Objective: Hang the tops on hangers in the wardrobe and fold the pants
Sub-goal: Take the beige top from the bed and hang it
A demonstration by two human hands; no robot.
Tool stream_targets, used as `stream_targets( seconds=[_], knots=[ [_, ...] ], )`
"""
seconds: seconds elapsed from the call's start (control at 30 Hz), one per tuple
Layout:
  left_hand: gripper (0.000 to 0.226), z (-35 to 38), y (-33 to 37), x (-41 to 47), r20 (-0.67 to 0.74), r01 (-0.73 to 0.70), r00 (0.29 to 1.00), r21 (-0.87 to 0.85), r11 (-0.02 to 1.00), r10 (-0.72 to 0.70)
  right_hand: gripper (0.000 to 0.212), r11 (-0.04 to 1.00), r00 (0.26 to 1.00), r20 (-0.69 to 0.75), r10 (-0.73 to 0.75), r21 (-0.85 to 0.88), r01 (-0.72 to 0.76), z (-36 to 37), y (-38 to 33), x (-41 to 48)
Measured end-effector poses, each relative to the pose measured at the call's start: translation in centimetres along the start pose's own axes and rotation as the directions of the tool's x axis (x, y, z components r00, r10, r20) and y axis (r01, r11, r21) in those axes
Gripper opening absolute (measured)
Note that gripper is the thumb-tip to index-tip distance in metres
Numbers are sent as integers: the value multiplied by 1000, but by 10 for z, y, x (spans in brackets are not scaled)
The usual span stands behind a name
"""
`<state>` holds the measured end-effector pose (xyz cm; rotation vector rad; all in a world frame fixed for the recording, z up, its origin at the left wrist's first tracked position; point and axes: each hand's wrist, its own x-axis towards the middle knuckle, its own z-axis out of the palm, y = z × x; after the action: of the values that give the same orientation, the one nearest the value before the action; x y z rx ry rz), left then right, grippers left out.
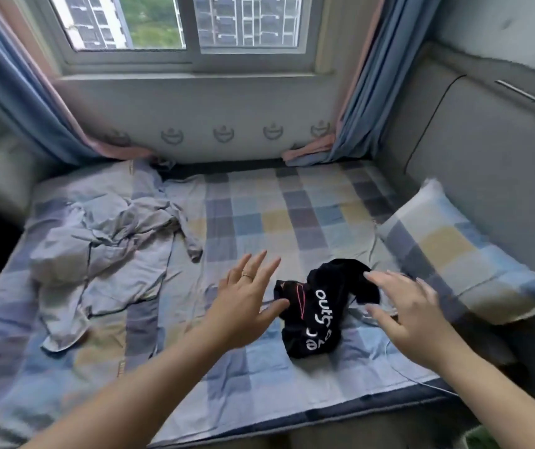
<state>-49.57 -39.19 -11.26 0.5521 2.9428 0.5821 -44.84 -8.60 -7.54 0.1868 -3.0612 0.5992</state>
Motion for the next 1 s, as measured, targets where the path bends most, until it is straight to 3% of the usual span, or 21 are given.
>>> stream_targets(
  seconds=[0.13,0.47,0.73,0.87,1.0],
  knots=[
    [77,34,-43,1,116,217,970,-28,976,-212,50,993,990,142,0,115,-17,53,-2,51],
    [81,25,-175,-62,19,646,763,-72,760,-646,52,933,856,378,-353,215,289,160,-106,163],
    [74,-5,-306,-114,-14,717,690,-120,686,-724,52,910,808,419,-414,211,357,242,-246,214],
    [74,-17,-393,-132,64,717,695,-133,684,-716,52,942,818,466,-337,177,287,298,-323,223],
    [77,-8,-487,-157,186,760,650,-164,629,-736,52,982,808,558,-188,126,141,371,-381,235]
  ],
)
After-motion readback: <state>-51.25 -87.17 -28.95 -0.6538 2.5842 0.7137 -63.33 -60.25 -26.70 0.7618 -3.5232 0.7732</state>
